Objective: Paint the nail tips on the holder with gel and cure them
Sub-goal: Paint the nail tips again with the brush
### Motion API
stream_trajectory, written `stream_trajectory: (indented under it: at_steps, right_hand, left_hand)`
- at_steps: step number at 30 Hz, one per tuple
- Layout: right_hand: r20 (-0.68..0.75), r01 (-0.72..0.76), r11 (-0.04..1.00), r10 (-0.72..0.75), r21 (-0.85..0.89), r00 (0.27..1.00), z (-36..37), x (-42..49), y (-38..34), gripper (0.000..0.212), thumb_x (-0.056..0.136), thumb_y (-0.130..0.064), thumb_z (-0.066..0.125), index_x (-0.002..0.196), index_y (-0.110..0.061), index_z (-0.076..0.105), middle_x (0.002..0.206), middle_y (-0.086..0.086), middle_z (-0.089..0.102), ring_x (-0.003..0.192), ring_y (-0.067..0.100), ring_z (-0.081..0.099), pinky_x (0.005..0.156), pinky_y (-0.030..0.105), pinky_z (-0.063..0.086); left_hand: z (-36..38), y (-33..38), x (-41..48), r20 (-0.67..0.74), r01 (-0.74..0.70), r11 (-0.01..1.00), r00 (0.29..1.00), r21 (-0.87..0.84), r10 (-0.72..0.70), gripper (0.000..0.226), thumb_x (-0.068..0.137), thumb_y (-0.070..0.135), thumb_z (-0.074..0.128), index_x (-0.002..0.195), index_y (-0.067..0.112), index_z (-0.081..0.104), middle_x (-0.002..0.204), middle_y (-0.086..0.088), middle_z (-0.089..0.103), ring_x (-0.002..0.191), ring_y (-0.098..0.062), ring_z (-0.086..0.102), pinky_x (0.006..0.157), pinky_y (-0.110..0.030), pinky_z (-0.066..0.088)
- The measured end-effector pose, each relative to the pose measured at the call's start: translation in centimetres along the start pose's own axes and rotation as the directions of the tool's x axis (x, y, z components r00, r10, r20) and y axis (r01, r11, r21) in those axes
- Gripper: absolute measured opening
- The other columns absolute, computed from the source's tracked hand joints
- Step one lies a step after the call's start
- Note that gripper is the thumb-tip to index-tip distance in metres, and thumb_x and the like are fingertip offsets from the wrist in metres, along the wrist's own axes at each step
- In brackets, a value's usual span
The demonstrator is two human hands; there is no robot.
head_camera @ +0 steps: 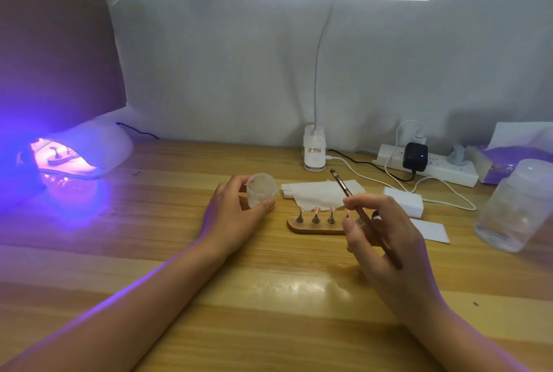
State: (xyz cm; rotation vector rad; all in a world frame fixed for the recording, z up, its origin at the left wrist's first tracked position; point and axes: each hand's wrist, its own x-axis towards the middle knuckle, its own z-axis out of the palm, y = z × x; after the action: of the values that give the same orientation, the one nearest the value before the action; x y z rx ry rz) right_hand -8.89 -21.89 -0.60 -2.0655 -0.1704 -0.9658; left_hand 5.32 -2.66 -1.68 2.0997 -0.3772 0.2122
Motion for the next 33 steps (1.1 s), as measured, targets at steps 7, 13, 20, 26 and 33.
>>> stream_trajectory:
  at_steps: [7,13,20,26,33]
  right_hand:
    - [0.064,-0.384,0.819,0.396,0.427,0.916,-0.8,0.5,0.1,0.029,0.102,-0.029,0.038,0.118,-0.027,0.062,0.1,0.0,0.073,0.071,0.022,0.066,0.069,0.031,0.056]
    - [0.281,-0.56,0.582,0.502,0.59,0.818,-0.5,0.7,0.2,0.032,0.099,-0.029,0.04,0.116,-0.024,0.067,0.109,0.011,0.073,0.099,0.022,0.069,0.098,0.044,0.047]
    - [0.33,-0.595,0.445,0.538,0.669,0.775,-0.7,1.1,0.7,0.036,0.096,-0.03,0.043,0.119,-0.016,0.066,0.115,0.013,0.071,0.112,0.022,0.066,0.104,0.047,0.043]
    - [0.332,-0.594,0.467,0.528,0.655,0.781,-0.3,1.3,0.8,0.038,0.093,-0.032,0.044,0.12,-0.016,0.065,0.115,0.013,0.071,0.113,0.021,0.065,0.101,0.046,0.045]
    - [0.349,-0.616,0.501,0.528,0.607,0.774,-0.1,1.2,0.4,0.038,0.1,-0.029,0.037,0.115,-0.023,0.071,0.115,0.009,0.072,0.114,0.02,0.065,0.103,0.043,0.042]
  left_hand:
    - [0.3,-0.1,0.3,0.022,0.019,1.0,1.0,-0.006,-0.019,0.053,0.084,0.033,0.076,0.127,0.027,0.046,0.12,0.013,0.059,0.099,-0.002,0.061,0.088,-0.032,0.052]
    - [0.6,0.6,-0.4,-0.132,-0.108,0.992,0.984,0.063,0.116,0.049,0.081,0.02,0.077,0.11,0.021,0.038,0.113,0.004,0.043,0.085,-0.004,0.051,0.081,-0.034,0.051]
    - [1.8,2.2,-2.8,0.23,-0.245,0.962,0.95,0.121,0.213,0.021,0.088,0.036,0.067,0.101,0.033,0.051,0.1,0.018,0.057,0.084,-0.001,0.055,0.078,-0.034,0.052]
    - [1.7,2.8,-2.2,0.33,-0.182,0.977,0.934,0.109,0.137,0.023,0.089,0.042,0.067,0.111,0.037,0.059,0.105,0.017,0.054,0.08,0.002,0.054,0.094,-0.039,0.048]
    - [2.4,3.5,-2.6,0.249,-0.156,0.979,0.961,0.132,0.12,0.007,0.09,0.038,0.066,0.092,0.038,0.059,0.104,0.014,0.059,0.089,-0.001,0.059,0.096,-0.043,0.047]
